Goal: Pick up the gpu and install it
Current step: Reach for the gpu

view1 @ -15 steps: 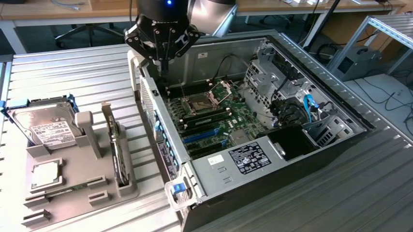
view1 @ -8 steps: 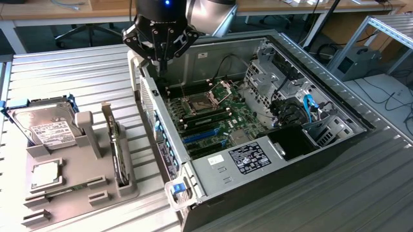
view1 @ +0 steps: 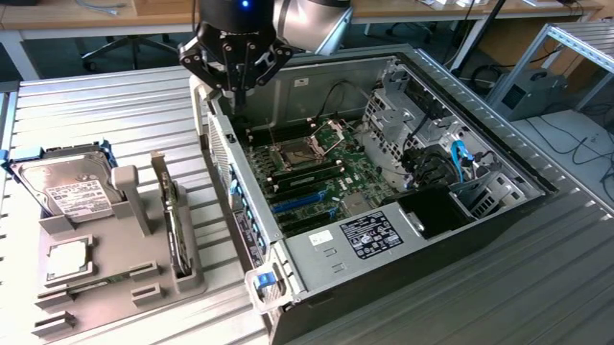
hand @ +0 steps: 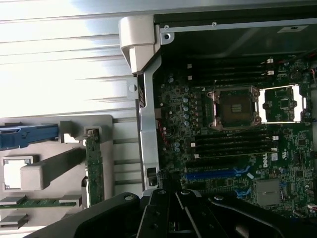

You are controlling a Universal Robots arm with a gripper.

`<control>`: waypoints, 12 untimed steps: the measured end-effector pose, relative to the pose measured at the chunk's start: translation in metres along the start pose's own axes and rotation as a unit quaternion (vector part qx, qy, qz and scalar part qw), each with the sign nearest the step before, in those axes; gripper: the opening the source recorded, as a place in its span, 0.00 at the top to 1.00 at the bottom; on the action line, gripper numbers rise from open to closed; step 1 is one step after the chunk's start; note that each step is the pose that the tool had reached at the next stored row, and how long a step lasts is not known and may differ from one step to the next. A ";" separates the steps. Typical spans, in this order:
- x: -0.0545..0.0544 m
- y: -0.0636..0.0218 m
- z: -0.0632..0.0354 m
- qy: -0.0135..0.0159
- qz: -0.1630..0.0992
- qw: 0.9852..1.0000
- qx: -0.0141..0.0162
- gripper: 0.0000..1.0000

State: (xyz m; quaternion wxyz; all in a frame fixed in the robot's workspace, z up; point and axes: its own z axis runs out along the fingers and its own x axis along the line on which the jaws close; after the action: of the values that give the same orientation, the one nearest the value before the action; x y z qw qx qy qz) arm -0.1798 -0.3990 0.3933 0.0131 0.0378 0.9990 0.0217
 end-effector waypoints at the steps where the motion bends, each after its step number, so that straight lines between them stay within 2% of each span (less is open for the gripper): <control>1: 0.000 0.0000 0.0000 0.000 0.000 1.000 0.000 0.89; 12: 0.004 -0.0003 -0.0001 0.000 0.000 1.000 0.000 0.89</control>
State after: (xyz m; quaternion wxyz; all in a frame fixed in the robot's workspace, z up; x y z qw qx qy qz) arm -0.1840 -0.3989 0.3933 0.0131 0.0379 0.9990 0.0217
